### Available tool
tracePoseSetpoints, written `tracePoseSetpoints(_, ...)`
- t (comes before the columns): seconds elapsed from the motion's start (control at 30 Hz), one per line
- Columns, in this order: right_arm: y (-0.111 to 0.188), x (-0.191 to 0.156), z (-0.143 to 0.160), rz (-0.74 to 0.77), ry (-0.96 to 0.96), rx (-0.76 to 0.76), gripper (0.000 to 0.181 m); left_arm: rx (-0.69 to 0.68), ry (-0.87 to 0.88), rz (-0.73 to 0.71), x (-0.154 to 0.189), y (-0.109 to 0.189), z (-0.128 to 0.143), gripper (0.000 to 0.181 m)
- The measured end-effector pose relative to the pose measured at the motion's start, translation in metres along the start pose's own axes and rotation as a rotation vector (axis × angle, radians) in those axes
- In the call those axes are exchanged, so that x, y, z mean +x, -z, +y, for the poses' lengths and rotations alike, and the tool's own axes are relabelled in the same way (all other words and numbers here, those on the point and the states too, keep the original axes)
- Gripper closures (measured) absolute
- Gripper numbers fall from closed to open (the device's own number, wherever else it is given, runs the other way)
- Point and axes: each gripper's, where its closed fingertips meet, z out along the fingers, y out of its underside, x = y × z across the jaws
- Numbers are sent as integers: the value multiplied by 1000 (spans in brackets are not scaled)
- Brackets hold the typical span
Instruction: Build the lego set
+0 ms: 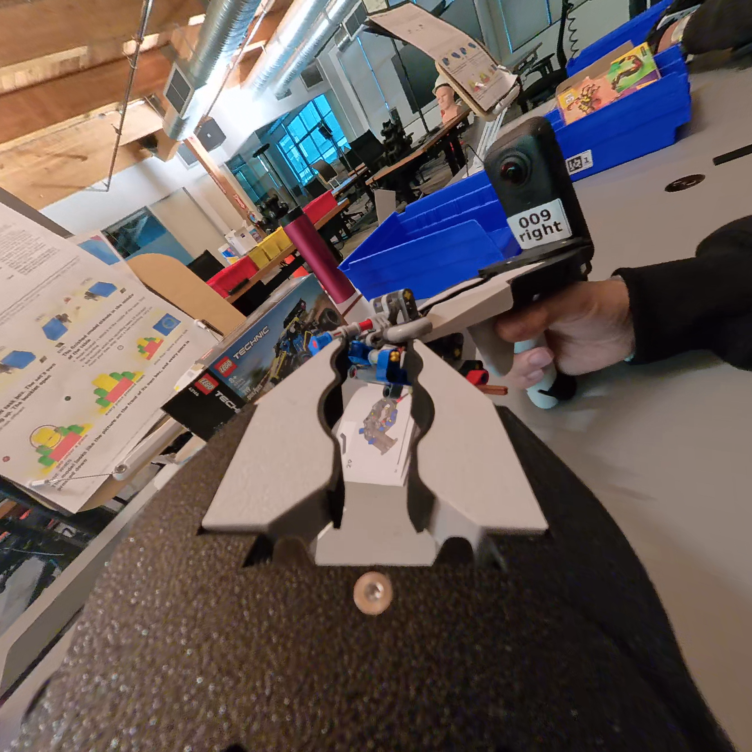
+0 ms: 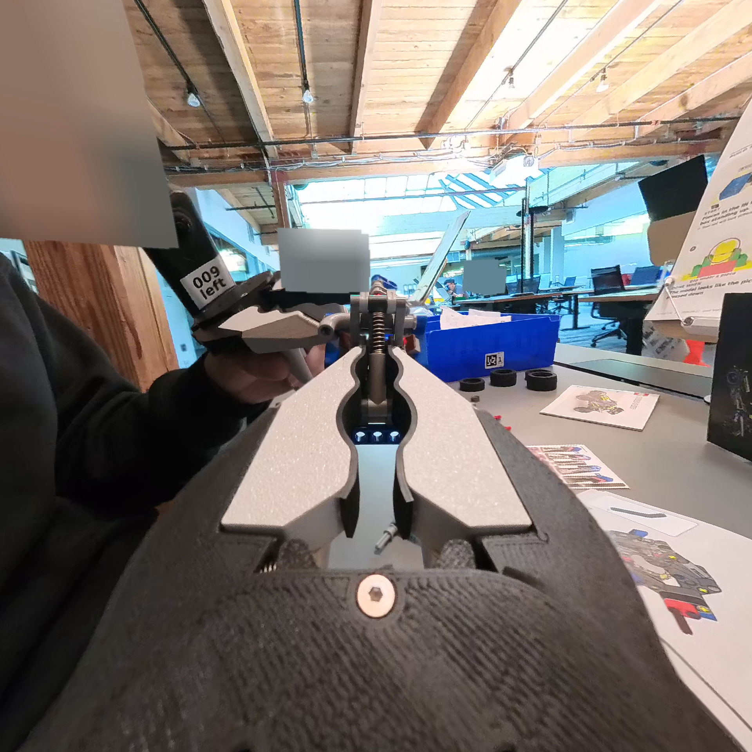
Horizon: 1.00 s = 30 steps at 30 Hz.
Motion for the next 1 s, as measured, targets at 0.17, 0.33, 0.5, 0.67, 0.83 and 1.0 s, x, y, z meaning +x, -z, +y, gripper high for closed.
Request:
tracePoseSetpoints(0.17,0,0,-4,-21,-69,37,177,6,-76,-39,0,0,-5,158)
tracePoseSetpoints(0.33,2,0,-8,-40,-117,71,177,29,-82,-50,2,-1,-10,153)
tracePoseSetpoints(0.5,1,-3,-6,-64,-136,67,177,57,-51,-37,5,-2,-13,156)
tracePoseSetpoints(0.67,1,-4,-7,-70,-135,71,177,73,-32,-4,7,-1,-12,158)
tracePoseSetpoints(0.83,1,-5,-8,-74,-131,75,177,82,-38,7,8,0,-12,159)
tracePoseSetpoints(1.0,1,-6,-9,-84,-136,80,177,98,-56,11,8,1,-15,159)
